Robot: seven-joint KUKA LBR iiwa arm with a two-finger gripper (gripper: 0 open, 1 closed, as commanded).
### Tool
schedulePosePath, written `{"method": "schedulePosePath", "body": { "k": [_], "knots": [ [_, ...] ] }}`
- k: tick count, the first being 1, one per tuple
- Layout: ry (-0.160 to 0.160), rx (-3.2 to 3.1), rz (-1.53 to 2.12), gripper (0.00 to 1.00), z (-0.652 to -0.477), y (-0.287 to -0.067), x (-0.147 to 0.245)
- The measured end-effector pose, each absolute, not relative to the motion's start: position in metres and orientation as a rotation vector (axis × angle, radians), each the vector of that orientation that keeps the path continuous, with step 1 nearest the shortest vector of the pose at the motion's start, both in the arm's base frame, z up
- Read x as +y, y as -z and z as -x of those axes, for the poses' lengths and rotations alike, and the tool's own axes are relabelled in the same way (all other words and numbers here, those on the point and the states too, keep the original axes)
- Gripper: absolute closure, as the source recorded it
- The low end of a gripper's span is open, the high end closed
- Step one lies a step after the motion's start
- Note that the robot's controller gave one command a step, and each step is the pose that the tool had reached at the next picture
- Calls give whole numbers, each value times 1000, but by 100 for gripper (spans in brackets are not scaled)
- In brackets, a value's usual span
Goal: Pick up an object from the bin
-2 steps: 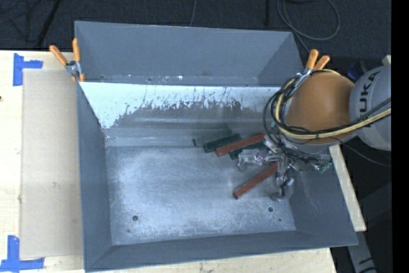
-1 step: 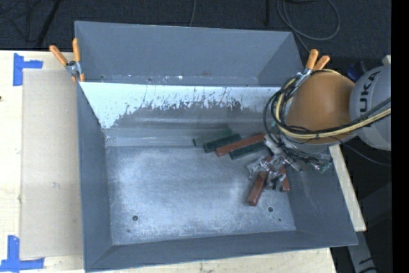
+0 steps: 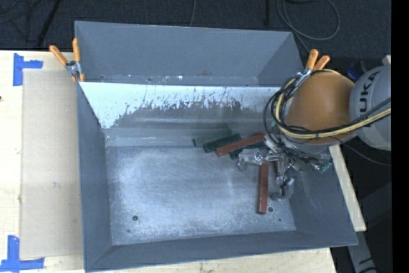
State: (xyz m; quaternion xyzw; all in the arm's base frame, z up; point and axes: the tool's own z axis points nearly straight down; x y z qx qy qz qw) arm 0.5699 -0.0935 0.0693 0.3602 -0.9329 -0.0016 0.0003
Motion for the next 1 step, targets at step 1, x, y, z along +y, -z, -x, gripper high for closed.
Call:
{"method": "schedulePosePath", "body": {
  "k": [1],
  "knots": [
    [5,-2931,-1131,100,-570,-69,-93]
  ]
}}
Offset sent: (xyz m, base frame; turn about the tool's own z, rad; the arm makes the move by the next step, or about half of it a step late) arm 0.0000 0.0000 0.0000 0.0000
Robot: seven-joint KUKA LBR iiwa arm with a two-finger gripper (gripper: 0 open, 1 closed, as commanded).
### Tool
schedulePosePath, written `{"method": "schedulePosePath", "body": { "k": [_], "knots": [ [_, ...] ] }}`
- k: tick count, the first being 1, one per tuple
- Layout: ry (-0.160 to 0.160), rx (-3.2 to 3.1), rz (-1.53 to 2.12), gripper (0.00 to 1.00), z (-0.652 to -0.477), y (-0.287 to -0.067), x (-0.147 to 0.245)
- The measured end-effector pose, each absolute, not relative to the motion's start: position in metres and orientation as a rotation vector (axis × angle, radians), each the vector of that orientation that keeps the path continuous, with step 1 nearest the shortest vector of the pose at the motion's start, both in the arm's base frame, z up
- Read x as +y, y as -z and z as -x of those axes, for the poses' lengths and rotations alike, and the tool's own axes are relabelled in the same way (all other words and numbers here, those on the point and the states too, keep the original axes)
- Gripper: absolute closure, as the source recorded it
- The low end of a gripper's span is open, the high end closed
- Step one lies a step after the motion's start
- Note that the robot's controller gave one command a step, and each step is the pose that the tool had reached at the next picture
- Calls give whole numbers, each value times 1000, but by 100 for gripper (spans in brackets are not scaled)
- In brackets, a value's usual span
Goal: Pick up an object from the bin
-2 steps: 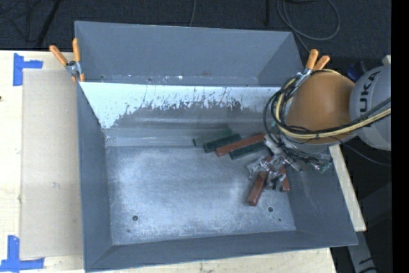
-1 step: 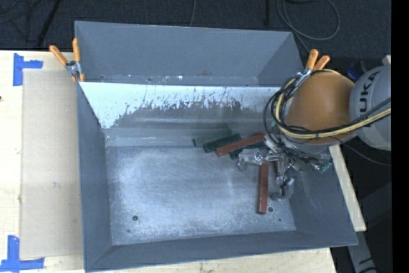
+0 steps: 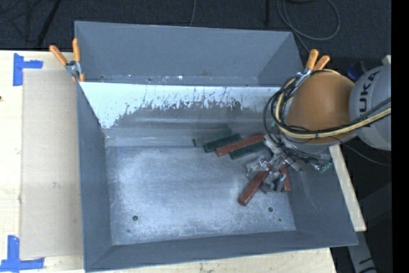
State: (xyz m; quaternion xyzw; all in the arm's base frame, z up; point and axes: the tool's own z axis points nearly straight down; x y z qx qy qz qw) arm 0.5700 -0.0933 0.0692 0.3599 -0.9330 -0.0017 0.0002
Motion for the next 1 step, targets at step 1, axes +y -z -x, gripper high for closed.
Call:
{"method": "schedulePosePath", "body": {
  "k": [1],
  "knots": [
    [-7,-2951,-1106,100,-607,-237,-98]
  ]
}}
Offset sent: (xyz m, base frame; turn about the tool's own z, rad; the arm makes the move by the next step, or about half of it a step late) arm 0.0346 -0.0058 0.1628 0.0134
